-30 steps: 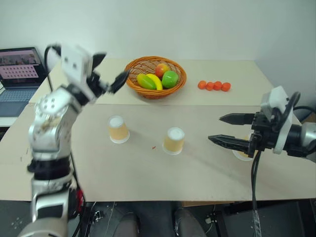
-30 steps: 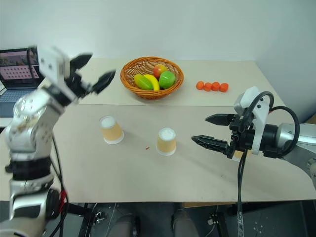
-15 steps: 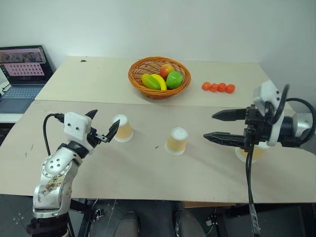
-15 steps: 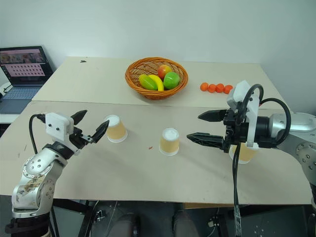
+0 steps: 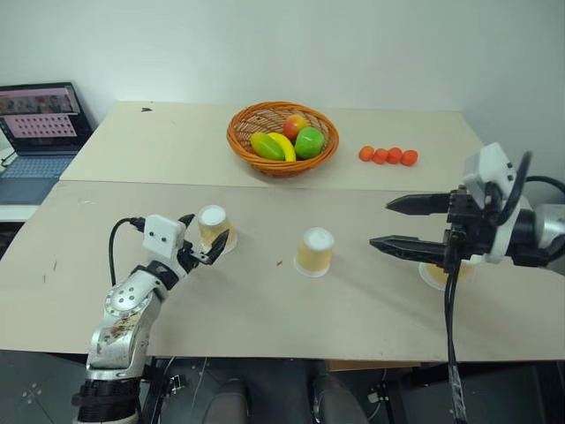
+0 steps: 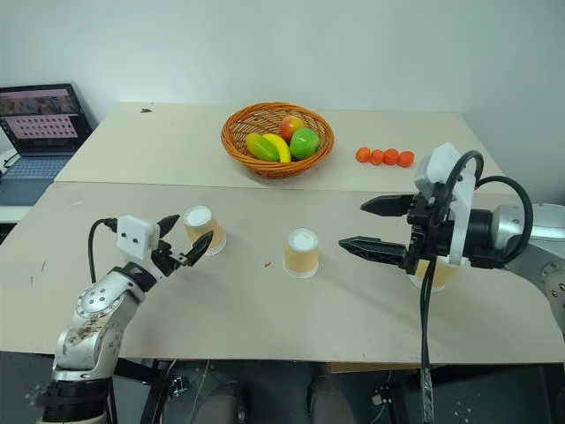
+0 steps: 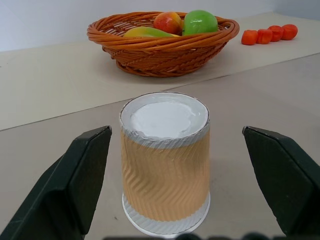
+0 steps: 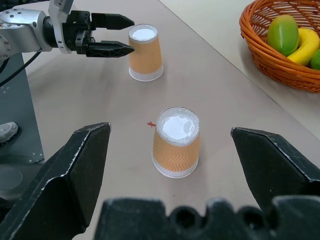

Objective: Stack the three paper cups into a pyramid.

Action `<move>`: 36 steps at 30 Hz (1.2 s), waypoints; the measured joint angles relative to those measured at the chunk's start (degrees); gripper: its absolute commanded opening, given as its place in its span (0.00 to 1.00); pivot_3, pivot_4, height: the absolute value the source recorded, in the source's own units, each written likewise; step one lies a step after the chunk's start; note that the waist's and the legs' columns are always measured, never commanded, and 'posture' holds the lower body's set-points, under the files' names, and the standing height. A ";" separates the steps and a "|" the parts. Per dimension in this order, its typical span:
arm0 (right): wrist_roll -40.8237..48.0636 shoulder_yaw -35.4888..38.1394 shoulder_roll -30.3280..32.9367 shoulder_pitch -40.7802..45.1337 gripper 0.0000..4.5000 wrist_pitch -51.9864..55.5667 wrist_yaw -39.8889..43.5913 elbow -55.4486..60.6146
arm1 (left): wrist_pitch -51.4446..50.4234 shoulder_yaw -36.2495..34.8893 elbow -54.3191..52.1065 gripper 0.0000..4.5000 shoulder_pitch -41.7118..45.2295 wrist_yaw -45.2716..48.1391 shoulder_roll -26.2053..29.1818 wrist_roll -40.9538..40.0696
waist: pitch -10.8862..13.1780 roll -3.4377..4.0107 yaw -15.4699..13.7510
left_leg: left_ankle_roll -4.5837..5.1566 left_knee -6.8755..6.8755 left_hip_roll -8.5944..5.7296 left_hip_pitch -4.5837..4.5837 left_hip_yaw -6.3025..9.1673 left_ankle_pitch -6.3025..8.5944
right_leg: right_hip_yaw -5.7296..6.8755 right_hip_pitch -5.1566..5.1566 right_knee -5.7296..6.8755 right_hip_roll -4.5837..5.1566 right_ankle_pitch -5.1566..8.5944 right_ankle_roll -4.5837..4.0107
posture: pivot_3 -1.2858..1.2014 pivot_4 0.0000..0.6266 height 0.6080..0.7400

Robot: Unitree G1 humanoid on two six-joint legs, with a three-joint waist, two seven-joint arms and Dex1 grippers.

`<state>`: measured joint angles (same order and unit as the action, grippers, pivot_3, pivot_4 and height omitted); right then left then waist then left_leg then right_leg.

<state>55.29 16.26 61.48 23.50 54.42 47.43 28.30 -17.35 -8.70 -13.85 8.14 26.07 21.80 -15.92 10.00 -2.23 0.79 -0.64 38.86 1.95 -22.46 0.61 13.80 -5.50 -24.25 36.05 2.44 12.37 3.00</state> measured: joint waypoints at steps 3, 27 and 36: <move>0.07 0.70 0.32 -0.29 1.00 0.22 -0.23 0.45 | 1.27 0.94 2.09 0.99 1.15 0.06 -0.25 0.22 | 0.00 0.00 0.04 | 0.00 -0.01 0.00 0.02 0.00 0.00 | 0.00 0.01 0.00 0.00 0.00 0.00 | 0.52 0.24 0.95; 1.70 4.48 1.98 -2.69 1.00 2.51 -2.32 1.71 | 6.57 2.91 12.38 0.99 10.68 -0.98 -3.38 2.16 | 0.00 0.00 0.01 | 0.00 0.00 -0.02 -0.02 0.01 0.00 | -0.01 0.01 -0.01 0.00 -0.01 0.01 | 0.52 0.24 0.95; 1.76 4.32 1.98 -1.92 1.00 2.54 -2.77 1.69 | 5.94 3.41 13.47 0.99 11.55 -1.86 -4.10 2.42 | 0.00 0.00 0.04 | 0.00 0.00 -0.02 -0.02 0.01 0.00 | -0.01 0.01 -0.01 0.00 0.00 0.01 | 0.52 0.24 0.95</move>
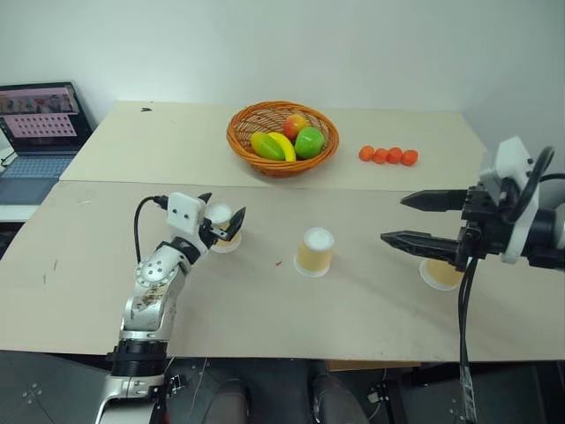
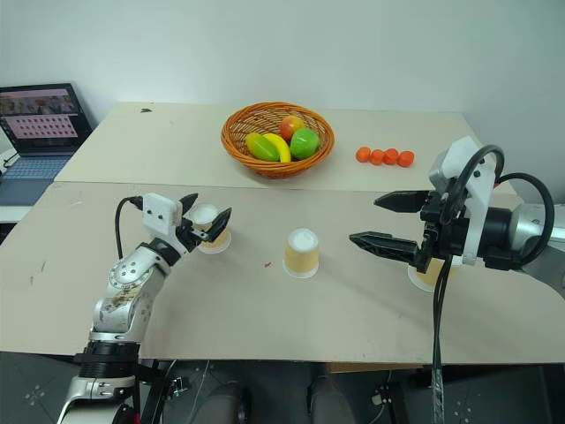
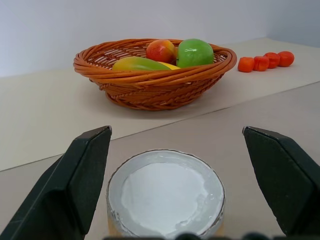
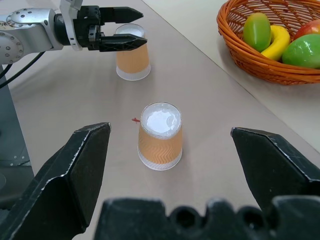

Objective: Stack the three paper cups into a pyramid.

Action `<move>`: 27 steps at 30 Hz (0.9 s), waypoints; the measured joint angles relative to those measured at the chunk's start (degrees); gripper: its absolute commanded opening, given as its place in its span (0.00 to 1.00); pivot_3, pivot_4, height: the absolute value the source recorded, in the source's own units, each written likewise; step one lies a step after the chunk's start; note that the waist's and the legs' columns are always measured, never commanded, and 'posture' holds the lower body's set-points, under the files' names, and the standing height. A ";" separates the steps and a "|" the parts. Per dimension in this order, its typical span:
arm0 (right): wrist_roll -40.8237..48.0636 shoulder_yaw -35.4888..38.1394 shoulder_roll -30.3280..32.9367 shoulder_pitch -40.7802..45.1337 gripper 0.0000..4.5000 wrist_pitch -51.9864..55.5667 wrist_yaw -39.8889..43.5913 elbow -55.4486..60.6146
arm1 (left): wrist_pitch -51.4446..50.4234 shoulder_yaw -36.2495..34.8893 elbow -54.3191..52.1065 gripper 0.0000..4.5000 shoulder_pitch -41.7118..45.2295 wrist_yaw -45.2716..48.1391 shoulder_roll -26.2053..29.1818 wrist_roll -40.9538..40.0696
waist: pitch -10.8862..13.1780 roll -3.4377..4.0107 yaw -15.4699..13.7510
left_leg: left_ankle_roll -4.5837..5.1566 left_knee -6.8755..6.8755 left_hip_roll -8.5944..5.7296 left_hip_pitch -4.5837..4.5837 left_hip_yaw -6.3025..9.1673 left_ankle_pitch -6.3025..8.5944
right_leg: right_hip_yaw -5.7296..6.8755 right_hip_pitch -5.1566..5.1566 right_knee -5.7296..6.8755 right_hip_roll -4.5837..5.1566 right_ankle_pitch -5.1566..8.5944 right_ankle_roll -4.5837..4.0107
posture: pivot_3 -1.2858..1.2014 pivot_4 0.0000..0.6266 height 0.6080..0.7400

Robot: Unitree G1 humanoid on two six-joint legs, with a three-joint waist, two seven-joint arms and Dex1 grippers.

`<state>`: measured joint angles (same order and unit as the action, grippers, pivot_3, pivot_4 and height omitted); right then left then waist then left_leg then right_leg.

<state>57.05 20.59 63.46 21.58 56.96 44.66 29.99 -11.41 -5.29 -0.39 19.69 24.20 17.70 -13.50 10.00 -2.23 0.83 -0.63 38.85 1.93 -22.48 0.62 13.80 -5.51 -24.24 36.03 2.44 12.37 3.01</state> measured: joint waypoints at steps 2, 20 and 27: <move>0.05 0.00 0.00 0.00 1.00 0.12 -0.29 0.01 | -0.22 0.06 1.09 0.99 0.19 -0.19 -0.17 0.00 | 0.00 0.00 0.01 | 0.00 0.00 0.00 0.00 0.00 0.00 | 0.00 -0.01 0.00 0.00 0.00 0.00 | 0.52 0.24 0.95; 0.34 0.01 0.05 0.01 1.00 0.61 -1.62 0.33 | -1.25 0.58 2.48 0.61 1.99 0.62 -1.96 -0.22 | 0.00 0.00 -0.01 | 0.00 0.00 0.00 -0.02 0.00 0.00 | 0.00 -0.01 -0.01 0.00 0.00 0.00 | 0.52 0.24 0.95; 0.33 0.05 0.05 -0.16 1.00 0.61 -1.74 0.47 | -1.31 2.94 0.40 0.61 8.22 9.11 2.01 -2.41 | 0.00 0.00 -0.01 | 0.00 -0.01 -0.02 -0.04 0.00 0.00 | 0.01 -0.02 -0.03 0.00 0.01 0.01 | 0.52 0.24 0.95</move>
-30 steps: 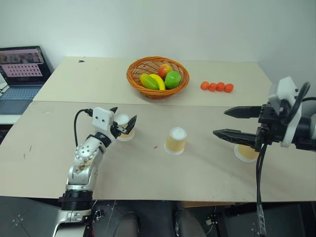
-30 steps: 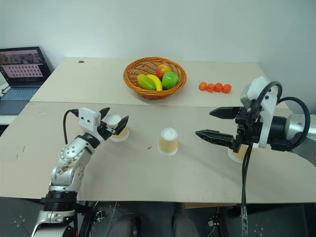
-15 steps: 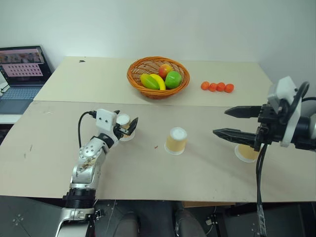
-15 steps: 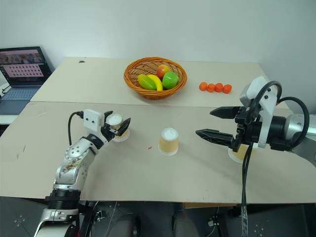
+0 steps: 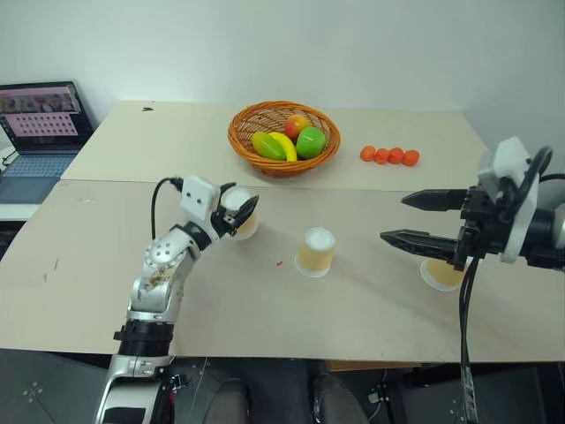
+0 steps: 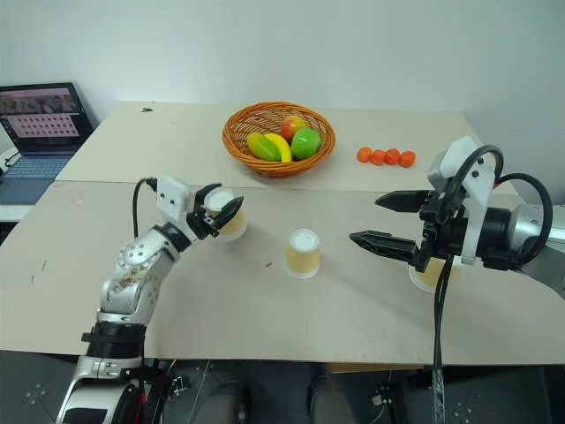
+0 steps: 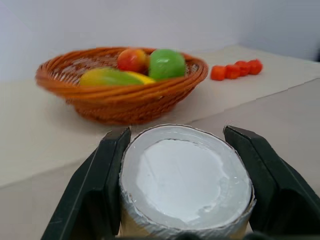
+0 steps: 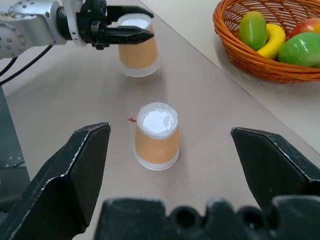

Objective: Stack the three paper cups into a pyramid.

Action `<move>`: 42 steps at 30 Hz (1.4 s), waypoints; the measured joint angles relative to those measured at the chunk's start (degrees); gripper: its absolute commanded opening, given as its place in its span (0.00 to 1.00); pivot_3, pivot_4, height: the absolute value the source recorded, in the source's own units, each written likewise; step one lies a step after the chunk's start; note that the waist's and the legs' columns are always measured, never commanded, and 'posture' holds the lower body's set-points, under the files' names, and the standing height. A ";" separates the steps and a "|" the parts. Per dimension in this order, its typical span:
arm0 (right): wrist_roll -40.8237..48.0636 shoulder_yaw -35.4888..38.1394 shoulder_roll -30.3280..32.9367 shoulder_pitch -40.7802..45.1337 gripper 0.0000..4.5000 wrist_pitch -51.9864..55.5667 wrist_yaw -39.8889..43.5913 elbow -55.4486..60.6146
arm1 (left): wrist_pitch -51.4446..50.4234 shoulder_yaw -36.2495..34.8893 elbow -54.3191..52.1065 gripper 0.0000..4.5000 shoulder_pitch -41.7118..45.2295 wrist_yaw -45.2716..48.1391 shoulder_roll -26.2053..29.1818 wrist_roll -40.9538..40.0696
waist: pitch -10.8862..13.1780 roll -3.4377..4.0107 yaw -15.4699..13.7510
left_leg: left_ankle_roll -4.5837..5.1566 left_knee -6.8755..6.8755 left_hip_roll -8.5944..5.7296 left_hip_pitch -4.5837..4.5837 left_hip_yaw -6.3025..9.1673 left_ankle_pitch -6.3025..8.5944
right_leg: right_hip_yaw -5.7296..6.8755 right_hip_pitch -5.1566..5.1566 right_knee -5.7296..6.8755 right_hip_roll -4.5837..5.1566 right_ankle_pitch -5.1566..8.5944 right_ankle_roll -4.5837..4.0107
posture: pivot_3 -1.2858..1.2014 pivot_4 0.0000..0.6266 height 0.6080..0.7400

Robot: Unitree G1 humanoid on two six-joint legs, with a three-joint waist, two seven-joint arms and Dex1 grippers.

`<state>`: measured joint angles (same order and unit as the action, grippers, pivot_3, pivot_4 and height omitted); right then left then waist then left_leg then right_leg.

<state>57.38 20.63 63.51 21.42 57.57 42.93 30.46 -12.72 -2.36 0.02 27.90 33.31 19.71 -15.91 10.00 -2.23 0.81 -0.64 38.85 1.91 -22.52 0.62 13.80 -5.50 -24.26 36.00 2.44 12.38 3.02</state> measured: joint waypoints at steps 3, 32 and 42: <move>-0.11 0.25 0.00 -0.89 1.00 0.00 -0.48 0.23 | -1.21 1.14 -1.96 0.61 0.13 6.90 2.60 -3.21 | 0.00 0.00 0.27 | 0.00 -0.06 0.01 0.00 -0.02 0.00 | -0.02 -0.02 -0.03 0.00 0.00 -0.01 | 0.52 0.24 0.95; 4.48 8.08 -0.16 -8.85 1.00 1.98 -7.06 6.24 | 3.12 11.64 4.31 0.61 -0.25 21.91 2.00 -0.75 | 0.00 0.00 0.06 | 0.01 -0.04 0.02 0.00 -0.01 0.00 | -0.02 -0.01 -0.03 -0.01 0.04 0.05 | 0.52 0.24 0.95; 6.22 9.79 1.88 -8.98 1.00 2.94 -7.13 6.29 | 4.36 12.06 5.97 0.61 -0.02 21.61 0.28 0.21 | 0.00 0.00 0.02 | 0.01 -0.04 0.02 0.00 -0.01 0.00 | -0.02 -0.01 -0.03 -0.01 0.04 0.05 | 0.52 0.24 0.95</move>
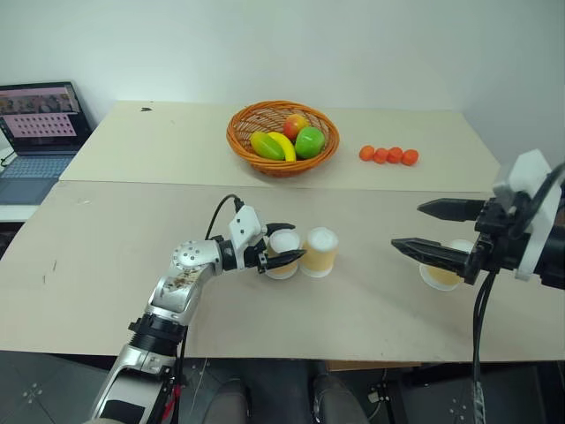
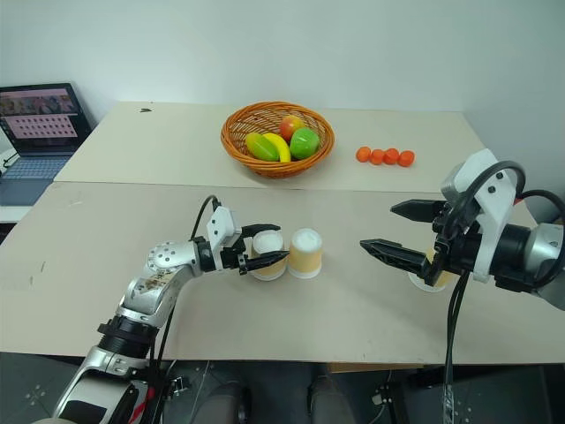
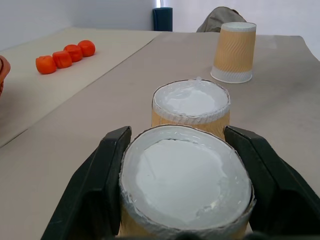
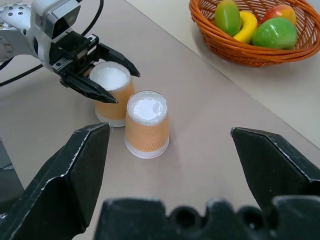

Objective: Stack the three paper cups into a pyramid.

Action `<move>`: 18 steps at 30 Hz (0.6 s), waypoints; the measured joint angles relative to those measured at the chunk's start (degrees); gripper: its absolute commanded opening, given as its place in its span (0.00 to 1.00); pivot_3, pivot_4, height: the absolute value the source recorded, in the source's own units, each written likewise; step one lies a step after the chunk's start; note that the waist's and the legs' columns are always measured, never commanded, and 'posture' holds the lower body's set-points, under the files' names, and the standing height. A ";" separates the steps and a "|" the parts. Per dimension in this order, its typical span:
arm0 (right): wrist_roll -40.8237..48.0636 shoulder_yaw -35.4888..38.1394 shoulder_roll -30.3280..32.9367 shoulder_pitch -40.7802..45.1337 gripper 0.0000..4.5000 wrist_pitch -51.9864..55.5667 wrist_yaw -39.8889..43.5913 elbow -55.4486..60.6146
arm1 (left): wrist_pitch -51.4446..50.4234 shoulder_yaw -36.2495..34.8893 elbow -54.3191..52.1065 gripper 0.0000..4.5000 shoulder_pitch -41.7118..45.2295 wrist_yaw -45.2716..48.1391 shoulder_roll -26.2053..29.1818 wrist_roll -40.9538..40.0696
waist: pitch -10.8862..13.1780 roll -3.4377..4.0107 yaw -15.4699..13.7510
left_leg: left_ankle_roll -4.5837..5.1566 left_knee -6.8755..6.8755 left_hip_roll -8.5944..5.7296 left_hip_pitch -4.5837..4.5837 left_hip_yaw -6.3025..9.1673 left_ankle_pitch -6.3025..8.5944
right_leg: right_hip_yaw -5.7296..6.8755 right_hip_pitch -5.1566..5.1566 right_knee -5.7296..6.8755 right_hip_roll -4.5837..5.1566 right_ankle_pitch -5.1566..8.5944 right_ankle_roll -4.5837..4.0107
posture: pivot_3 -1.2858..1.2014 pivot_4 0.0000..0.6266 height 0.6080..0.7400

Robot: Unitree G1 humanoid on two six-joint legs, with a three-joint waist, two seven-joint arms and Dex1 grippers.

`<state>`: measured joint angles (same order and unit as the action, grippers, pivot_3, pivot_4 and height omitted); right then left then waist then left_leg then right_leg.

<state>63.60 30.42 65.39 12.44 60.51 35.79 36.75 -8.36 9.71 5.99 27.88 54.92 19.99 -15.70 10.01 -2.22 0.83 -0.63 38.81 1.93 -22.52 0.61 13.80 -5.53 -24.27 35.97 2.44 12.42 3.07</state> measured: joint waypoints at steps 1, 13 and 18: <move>0.20 0.01 0.26 0.00 1.00 0.05 0.01 -0.01 | 0.11 0.05 0.19 0.61 0.00 -0.08 -0.08 0.09 | 0.00 0.00 0.01 | 0.00 0.00 0.00 0.00 0.00 0.00 | 0.00 0.00 0.00 0.00 0.00 0.00 | 0.52 0.24 0.95; 1.29 0.28 1.87 0.03 1.00 0.32 0.01 -0.19 | 0.57 0.10 1.03 0.98 -0.02 -1.36 -0.81 0.94 | 0.00 0.00 0.02 | 0.00 0.00 0.00 0.00 0.00 0.00 | 0.00 0.00 0.00 0.00 0.00 0.00 | 0.52 0.24 0.95; 1.78 0.29 2.23 0.50 1.00 0.33 0.10 -0.58 | -1.05 0.04 -0.52 0.98 0.31 -1.59 -0.49 0.29 | 0.00 0.00 -0.01 | 0.00 0.00 0.00 0.00 0.00 0.00 | 0.00 0.00 0.00 0.00 0.00 0.00 | 0.52 0.24 0.95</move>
<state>65.38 30.71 67.62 12.94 60.84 35.90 36.17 -9.40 9.75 5.47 28.19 53.33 19.51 -15.40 10.01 -2.22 0.83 -0.63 38.81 1.93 -22.52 0.61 13.80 -5.53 -24.27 35.98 2.44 12.42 3.07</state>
